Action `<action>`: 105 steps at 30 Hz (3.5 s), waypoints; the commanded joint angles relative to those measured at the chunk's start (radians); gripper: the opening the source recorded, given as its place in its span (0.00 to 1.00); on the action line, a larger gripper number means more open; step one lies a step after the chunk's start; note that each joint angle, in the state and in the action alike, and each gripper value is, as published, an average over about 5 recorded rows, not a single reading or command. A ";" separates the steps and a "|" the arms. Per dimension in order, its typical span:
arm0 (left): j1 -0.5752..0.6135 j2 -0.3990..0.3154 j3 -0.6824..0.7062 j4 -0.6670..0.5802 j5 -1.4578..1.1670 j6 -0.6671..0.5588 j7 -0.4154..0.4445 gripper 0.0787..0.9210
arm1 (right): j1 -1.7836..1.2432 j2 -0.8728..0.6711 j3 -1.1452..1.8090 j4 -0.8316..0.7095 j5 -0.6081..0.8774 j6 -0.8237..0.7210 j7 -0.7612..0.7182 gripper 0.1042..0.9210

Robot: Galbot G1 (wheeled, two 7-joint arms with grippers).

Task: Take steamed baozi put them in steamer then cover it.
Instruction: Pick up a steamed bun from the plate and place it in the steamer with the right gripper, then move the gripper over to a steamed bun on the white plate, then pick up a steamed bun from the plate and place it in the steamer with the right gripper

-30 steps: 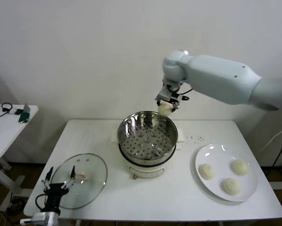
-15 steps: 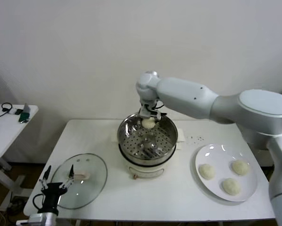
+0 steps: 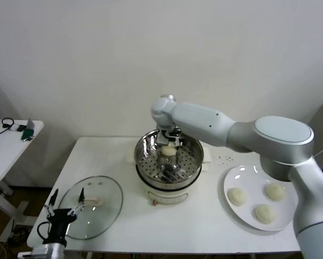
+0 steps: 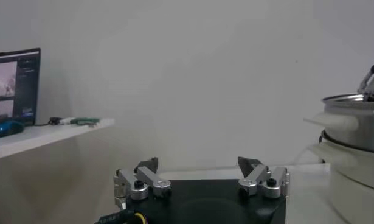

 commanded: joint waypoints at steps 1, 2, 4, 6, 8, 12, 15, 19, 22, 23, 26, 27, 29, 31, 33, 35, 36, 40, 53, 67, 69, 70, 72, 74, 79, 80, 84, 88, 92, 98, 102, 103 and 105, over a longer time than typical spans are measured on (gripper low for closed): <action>-0.002 0.001 0.001 -0.008 0.000 0.005 -0.001 0.88 | 0.027 -0.014 0.001 0.013 0.066 0.006 -0.012 0.88; -0.002 0.001 0.002 -0.008 0.000 0.005 -0.001 0.88 | 0.046 -0.025 -0.004 0.022 0.098 0.003 -0.021 0.88; -0.001 0.001 0.003 -0.007 0.000 0.004 -0.001 0.88 | 0.092 -0.050 -0.017 0.045 0.145 -0.001 -0.033 0.88; 0.001 0.000 0.005 -0.007 0.000 0.004 -0.001 0.88 | 0.142 -0.082 -0.036 0.076 0.181 -0.006 -0.038 0.88; 0.002 0.000 0.006 -0.009 0.000 0.003 -0.001 0.88 | 0.190 -0.122 -0.056 0.113 0.232 -0.017 -0.042 0.88; 0.005 0.001 0.007 -0.014 0.000 0.004 -0.001 0.88 | 0.295 -0.233 -0.108 0.197 0.382 -0.074 -0.044 0.88; 0.007 0.002 0.009 -0.018 0.000 0.004 -0.001 0.88 | 0.359 -0.338 -0.165 0.235 0.544 -0.152 -0.008 0.88; 0.008 0.003 0.014 -0.017 0.000 -0.001 0.000 0.88 | 0.421 -0.489 -0.255 0.300 0.719 -0.292 0.058 0.88; 0.007 0.003 0.019 -0.018 0.001 0.000 0.001 0.88 | 0.456 -0.605 -0.333 0.378 0.802 -0.449 0.114 0.88; 0.006 0.003 0.021 -0.018 0.001 0.001 0.001 0.88 | 0.464 -0.645 -0.352 0.408 0.823 -0.519 0.126 0.88; 0.003 0.003 0.027 -0.018 0.003 0.005 0.001 0.88 | 0.480 -0.753 -0.398 0.479 0.878 -0.673 0.132 0.88; 0.002 0.003 0.029 -0.018 0.004 0.006 0.001 0.88 | 0.482 -0.786 -0.414 0.498 0.892 -0.701 0.127 0.88; 0.001 0.001 0.031 -0.018 0.005 0.008 0.001 0.88 | 0.479 -0.842 -0.442 0.535 0.916 -0.738 0.121 0.88; 0.002 -0.001 0.032 -0.020 0.006 0.009 0.001 0.88 | 0.454 -0.897 -0.456 0.570 0.906 -0.768 0.120 0.88; 0.005 -0.003 0.032 -0.023 0.006 0.010 0.000 0.88 | 0.409 -0.940 -0.445 0.592 0.874 -0.782 0.116 0.88; 0.010 -0.003 0.031 -0.028 0.007 0.010 0.000 0.88 | 0.335 -0.977 -0.402 0.603 0.834 -0.793 0.111 0.88; 0.012 -0.002 0.030 -0.029 0.007 0.010 0.000 0.88 | 0.291 -0.988 -0.371 0.604 0.816 -0.797 0.110 0.88; 0.019 -0.003 0.026 -0.032 0.007 0.010 -0.001 0.88 | 0.093 -1.013 -0.225 0.594 0.746 -0.807 0.106 0.88; 0.039 -0.005 0.010 -0.030 0.007 0.006 -0.003 0.88 | -0.245 -0.936 0.019 0.471 0.604 -0.793 0.098 0.88; 0.037 -0.007 0.004 -0.015 0.008 0.006 -0.004 0.88 | -0.313 -0.827 0.097 0.361 0.595 -0.780 0.108 0.88; 0.037 -0.007 0.002 -0.014 0.008 0.007 -0.004 0.88 | -0.318 -0.814 0.101 0.348 0.591 -0.776 0.108 0.88; 0.037 -0.007 0.001 -0.014 0.008 0.007 -0.004 0.88 | -0.319 -0.810 0.103 0.344 0.590 -0.774 0.107 0.88; 0.037 -0.007 0.000 -0.014 0.008 0.008 -0.004 0.88 | -0.323 -0.803 0.107 0.337 0.587 -0.771 0.107 0.88; 0.036 -0.008 0.000 -0.013 0.008 0.008 -0.005 0.88 | -0.327 -0.796 0.110 0.329 0.584 -0.767 0.107 0.88; 0.035 -0.009 0.000 -0.012 0.009 0.008 -0.004 0.88 | -0.334 -0.779 0.119 0.313 0.582 -0.759 0.108 0.88; 0.035 -0.009 0.000 -0.012 0.009 0.008 -0.004 0.88 | -0.335 -0.777 0.120 0.312 0.583 -0.758 0.107 0.88; 0.037 -0.009 -0.001 -0.013 0.009 0.008 -0.004 0.88 | -0.334 -0.775 0.123 0.311 0.586 -0.754 0.102 0.85; 0.038 -0.009 -0.003 -0.014 0.008 0.007 -0.005 0.88 | -0.332 -0.782 0.123 0.315 0.590 -0.752 0.098 0.79; 0.039 -0.010 -0.002 -0.013 0.008 0.006 -0.005 0.88 | -0.329 -0.797 0.123 0.322 0.597 -0.750 0.095 0.76; 0.041 -0.010 -0.002 -0.017 0.006 0.005 -0.005 0.88 | -0.260 -0.839 0.086 0.350 0.647 -0.752 0.095 0.75; 0.044 -0.009 0.001 -0.025 0.011 0.009 -0.008 0.88 | -0.102 -0.873 -0.015 0.365 0.742 -0.750 0.098 0.74; 0.046 -0.008 0.002 -0.028 0.015 0.010 -0.009 0.88 | -0.039 -0.879 -0.058 0.369 0.776 -0.748 0.098 0.74; 0.050 -0.007 0.005 -0.035 0.023 0.012 -0.013 0.88 | 0.087 -0.877 -0.145 0.374 0.840 -0.744 0.096 0.74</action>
